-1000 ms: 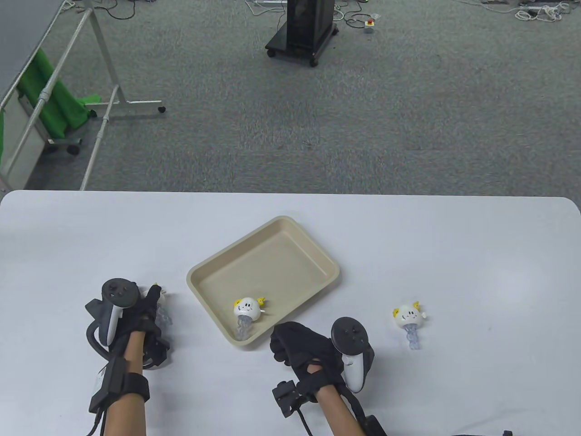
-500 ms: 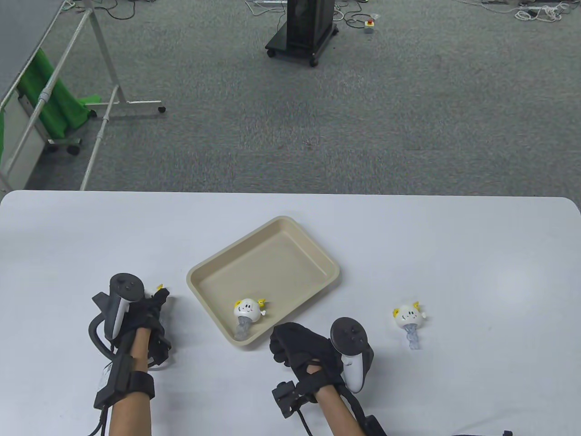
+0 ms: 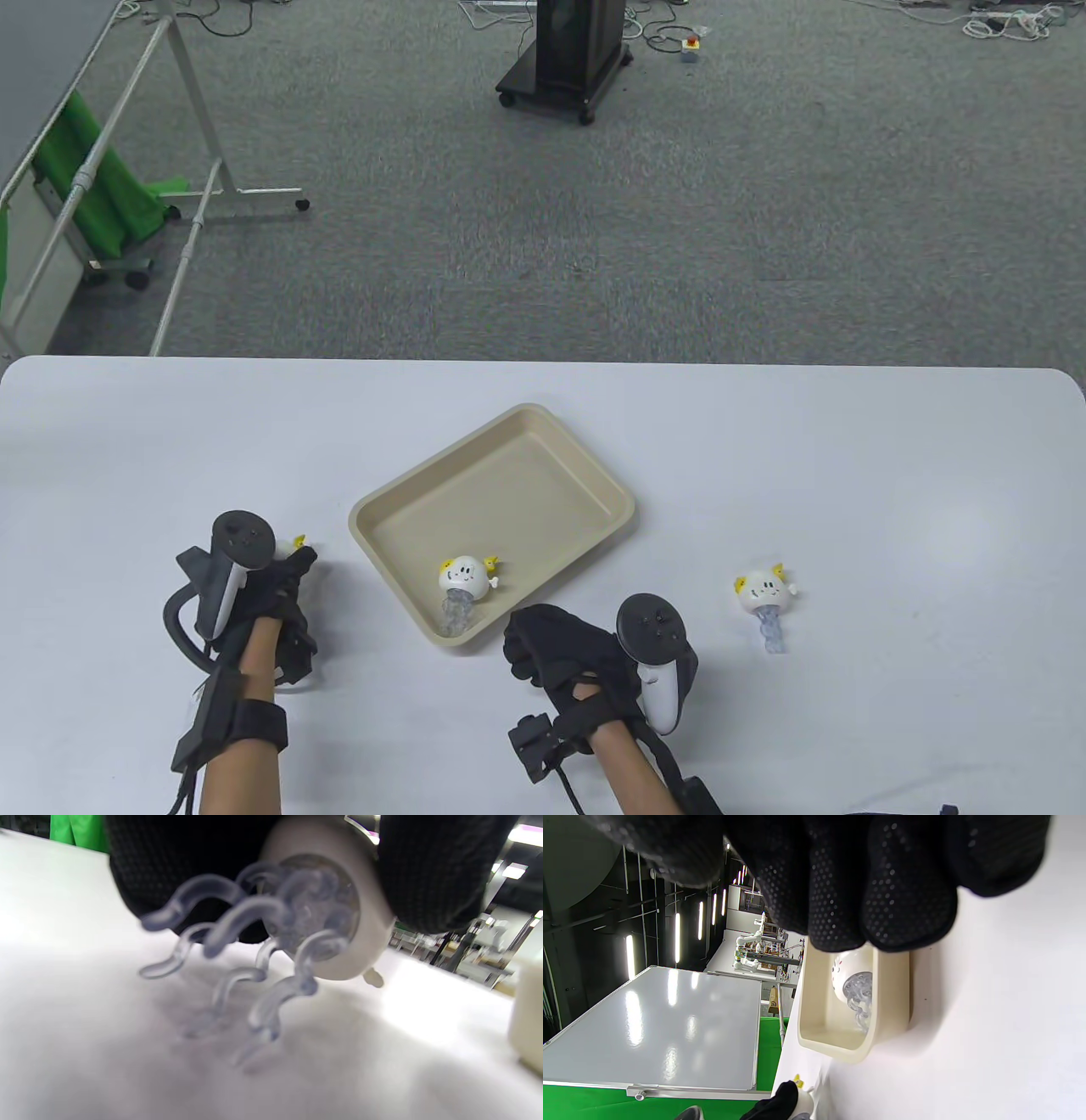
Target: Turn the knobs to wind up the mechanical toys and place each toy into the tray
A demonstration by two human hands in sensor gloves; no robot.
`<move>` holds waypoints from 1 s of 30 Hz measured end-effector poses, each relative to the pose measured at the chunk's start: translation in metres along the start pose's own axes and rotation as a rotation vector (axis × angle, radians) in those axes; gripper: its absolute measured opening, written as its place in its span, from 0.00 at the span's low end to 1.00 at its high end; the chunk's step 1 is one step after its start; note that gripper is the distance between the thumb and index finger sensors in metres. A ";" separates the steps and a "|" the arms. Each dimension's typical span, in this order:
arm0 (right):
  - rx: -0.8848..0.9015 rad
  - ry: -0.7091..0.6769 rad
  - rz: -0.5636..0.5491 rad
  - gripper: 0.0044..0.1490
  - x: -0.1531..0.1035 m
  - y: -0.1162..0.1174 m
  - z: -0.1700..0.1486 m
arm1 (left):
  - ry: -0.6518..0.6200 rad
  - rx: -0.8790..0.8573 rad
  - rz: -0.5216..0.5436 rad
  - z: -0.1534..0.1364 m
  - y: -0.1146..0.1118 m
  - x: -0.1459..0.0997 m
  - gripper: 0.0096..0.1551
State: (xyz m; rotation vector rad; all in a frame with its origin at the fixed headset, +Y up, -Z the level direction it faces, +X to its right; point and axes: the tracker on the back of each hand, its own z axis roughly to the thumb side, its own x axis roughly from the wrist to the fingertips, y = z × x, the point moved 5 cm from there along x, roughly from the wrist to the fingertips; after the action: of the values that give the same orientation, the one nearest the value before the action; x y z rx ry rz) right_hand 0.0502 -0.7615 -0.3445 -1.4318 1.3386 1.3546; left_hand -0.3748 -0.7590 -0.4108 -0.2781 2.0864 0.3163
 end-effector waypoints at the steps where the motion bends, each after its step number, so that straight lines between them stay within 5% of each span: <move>1: 0.002 -0.001 -0.002 0.34 0.000 0.000 0.000 | -0.014 -0.023 0.023 0.001 0.005 -0.002 0.50; 5: -0.001 -0.005 -0.004 0.34 0.000 -0.001 0.001 | -0.120 -0.231 0.151 0.014 0.034 -0.024 0.50; 12: -0.016 -0.003 -0.003 0.34 0.000 -0.001 0.000 | -0.398 -0.577 0.131 0.060 0.049 -0.073 0.49; 20: -0.044 -0.032 -0.054 0.35 0.001 -0.010 0.001 | -0.643 -0.744 -0.001 0.100 0.016 -0.131 0.48; 30: -0.284 -0.189 -0.177 0.38 -0.006 -0.025 0.024 | -0.744 -0.739 -0.090 0.102 -0.017 -0.151 0.48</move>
State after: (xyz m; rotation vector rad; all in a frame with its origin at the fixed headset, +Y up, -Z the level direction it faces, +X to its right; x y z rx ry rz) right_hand 0.0699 -0.7331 -0.3464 -1.5229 0.9030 1.5619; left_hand -0.2118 -0.7301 -0.3332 -0.5832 1.1591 0.9720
